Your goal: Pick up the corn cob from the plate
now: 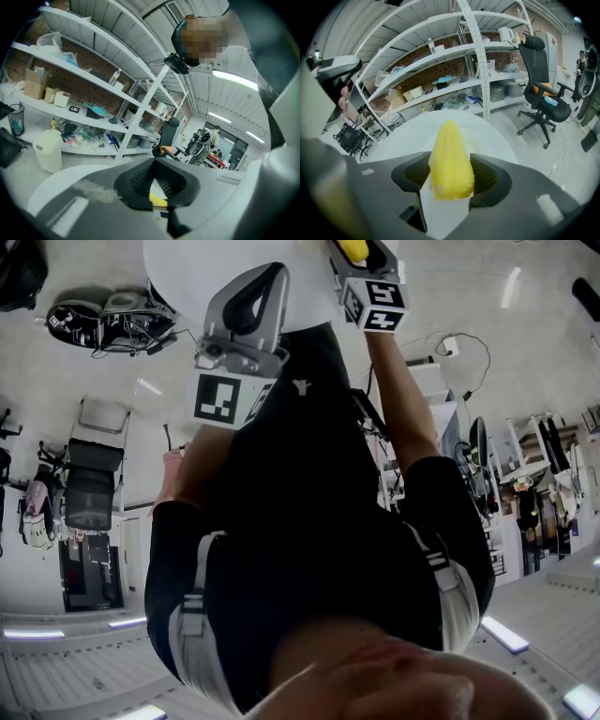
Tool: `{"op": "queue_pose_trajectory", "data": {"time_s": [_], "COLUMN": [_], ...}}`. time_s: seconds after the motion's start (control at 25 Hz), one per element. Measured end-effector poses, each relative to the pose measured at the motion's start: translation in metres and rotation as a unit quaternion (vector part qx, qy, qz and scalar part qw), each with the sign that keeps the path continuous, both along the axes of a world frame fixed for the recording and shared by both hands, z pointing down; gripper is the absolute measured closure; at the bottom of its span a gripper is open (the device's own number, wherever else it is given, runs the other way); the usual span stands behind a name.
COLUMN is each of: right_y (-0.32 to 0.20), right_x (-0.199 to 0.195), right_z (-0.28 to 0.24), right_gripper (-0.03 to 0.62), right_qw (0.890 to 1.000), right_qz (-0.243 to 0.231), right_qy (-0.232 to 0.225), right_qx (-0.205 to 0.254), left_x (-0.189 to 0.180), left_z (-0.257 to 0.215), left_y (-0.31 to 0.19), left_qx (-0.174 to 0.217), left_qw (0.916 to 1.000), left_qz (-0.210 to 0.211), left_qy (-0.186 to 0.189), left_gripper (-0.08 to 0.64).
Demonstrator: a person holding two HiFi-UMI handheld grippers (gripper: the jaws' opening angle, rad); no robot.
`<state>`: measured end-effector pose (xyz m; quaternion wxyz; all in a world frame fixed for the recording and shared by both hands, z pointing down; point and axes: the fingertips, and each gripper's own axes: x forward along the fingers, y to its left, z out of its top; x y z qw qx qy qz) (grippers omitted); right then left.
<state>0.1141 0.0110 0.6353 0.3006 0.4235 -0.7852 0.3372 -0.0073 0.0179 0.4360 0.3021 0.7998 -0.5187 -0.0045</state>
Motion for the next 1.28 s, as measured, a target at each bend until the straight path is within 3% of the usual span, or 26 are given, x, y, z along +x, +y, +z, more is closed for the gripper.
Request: {"op": "queue_pose_trajectory", "data": {"time_s": [1.28], "right_y": [0.005], "right_x": [0.004], "right_z": [-0.038], "right_gripper": [0.327], "right_qw": [0.999], "right_qz": [0.015], "right_qy": [-0.038], "right_qx": [0.02], "left_x": [0.007], "left_z": [-0.014], "left_y": [0.007], "left_qx": [0.013], "left_qw": [0.9999], "left_qz": [0.003], "left_qy": [0.007], "left_gripper": [0.555]}}
